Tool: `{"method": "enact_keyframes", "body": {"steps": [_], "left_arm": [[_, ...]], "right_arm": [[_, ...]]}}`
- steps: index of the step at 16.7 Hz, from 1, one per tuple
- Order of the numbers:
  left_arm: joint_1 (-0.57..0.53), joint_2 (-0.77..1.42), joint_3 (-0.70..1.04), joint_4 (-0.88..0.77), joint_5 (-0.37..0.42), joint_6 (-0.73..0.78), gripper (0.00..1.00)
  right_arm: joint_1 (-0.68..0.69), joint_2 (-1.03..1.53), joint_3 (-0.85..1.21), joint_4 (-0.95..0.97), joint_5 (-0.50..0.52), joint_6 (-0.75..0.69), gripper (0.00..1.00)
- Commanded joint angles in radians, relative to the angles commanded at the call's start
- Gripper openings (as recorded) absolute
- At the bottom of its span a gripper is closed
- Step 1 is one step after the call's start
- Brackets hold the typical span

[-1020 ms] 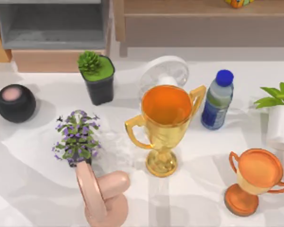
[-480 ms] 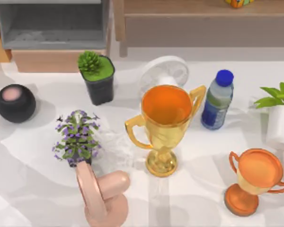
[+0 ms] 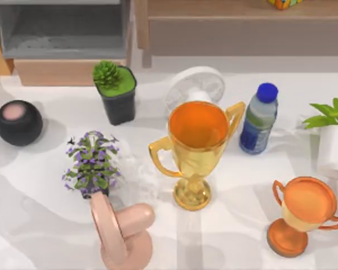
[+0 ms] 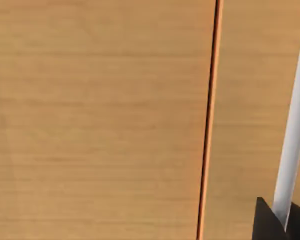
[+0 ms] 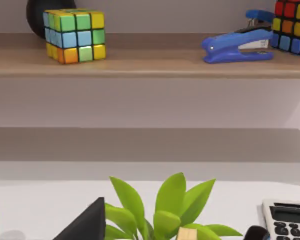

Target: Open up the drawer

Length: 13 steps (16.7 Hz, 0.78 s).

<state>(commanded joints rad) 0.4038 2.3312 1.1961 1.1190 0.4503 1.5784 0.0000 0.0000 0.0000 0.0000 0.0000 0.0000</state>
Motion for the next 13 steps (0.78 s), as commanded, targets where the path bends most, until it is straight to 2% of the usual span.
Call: {"method": "enact_keyframes", "body": {"steps": [7,13], "left_arm": [[0.052,-0.098,-0.242,0.117,0.049,0.002,0.00],[0.057,-0.111,-0.260,0.133,0.060,0.004,0.00]], "right_arm": [[0.000,0.000,0.000,0.000,0.000,0.000,1.00],[0.000,0.000,0.000,0.000,0.000,0.000,1.00]]}}
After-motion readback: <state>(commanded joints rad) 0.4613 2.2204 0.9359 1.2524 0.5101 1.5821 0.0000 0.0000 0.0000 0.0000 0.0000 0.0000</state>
